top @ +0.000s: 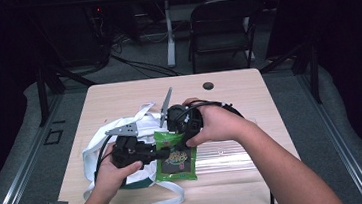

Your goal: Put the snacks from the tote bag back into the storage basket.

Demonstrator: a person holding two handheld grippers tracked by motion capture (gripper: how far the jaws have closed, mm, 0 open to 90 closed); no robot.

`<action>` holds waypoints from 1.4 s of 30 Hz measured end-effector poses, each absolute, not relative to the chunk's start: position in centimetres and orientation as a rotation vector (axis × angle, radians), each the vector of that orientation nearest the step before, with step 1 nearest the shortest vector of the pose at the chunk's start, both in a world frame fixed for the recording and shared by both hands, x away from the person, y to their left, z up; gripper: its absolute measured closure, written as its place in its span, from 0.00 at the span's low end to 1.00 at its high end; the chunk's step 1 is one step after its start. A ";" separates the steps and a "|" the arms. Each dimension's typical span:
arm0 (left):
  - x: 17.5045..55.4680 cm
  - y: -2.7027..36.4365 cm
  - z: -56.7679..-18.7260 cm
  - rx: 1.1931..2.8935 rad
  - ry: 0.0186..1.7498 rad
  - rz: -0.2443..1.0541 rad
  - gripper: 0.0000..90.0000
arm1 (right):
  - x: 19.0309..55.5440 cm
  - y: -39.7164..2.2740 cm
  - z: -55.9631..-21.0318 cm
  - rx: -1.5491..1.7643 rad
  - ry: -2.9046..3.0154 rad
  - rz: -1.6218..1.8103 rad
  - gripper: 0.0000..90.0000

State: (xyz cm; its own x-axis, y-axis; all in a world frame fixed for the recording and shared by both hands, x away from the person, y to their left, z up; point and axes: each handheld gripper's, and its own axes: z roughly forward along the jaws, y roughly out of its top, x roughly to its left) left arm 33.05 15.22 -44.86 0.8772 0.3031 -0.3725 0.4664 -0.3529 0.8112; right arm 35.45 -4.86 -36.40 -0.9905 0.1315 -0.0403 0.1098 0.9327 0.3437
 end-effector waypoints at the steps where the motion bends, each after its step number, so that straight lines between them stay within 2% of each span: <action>1: 33.1 15.2 -44.9 1.963 0.563 -0.189 0.81 | 35.4 -4.8 -36.5 0.191 3.032 0.534 0.57; 23: 32.9 14.9 -44.9 1.972 0.543 -0.185 0.81 | 35.6 -3.8 -37.5 0.194 3.125 0.449 0.63; 42: 32.8 14.5 -45.1 1.985 0.513 -0.168 0.81 | 36.2 -4.0 -37.4 0.186 3.186 0.418 0.79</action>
State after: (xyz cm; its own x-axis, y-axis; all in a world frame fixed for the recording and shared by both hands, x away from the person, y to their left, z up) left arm 32.78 14.50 -45.07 0.8988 0.2810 -0.3364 0.4255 -0.3758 0.8232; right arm 36.15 -3.97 -37.43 -0.9903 0.1045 0.0915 0.1245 0.9597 0.2520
